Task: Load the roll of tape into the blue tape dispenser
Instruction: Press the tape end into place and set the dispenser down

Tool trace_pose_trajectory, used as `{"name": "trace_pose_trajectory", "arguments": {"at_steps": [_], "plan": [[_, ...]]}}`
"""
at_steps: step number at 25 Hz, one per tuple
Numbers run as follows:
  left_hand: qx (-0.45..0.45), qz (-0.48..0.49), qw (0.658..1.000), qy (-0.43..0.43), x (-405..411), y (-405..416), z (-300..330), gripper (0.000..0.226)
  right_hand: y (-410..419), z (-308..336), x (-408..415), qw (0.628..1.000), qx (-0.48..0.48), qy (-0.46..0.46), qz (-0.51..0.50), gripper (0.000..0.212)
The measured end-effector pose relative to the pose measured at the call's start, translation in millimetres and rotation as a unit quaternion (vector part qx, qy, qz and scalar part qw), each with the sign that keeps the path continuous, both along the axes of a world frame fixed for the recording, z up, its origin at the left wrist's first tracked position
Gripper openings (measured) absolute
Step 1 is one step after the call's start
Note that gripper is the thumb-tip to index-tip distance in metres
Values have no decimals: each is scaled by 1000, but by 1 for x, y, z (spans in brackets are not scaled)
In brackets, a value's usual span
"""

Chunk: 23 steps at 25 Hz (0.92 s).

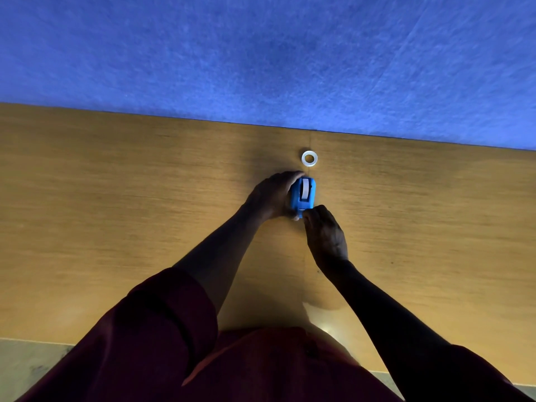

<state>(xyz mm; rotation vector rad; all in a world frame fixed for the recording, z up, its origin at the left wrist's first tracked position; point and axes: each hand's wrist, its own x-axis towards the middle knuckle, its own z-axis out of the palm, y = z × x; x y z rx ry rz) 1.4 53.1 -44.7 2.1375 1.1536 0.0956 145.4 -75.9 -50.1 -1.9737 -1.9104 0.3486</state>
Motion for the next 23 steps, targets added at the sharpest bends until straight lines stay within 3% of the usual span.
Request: {"name": "trace_pose_trajectory", "arguments": {"at_steps": [15, 23], "plan": [[29, -17, 999, 33, -1, -6, 9, 116, -12, 6, 9, 996, -18, -61, 62, 38], [-9, -10, 999, 51, -6, -15, 12, 114, -1, 18, 21, 999, -5, 22, 35, 25]]}}
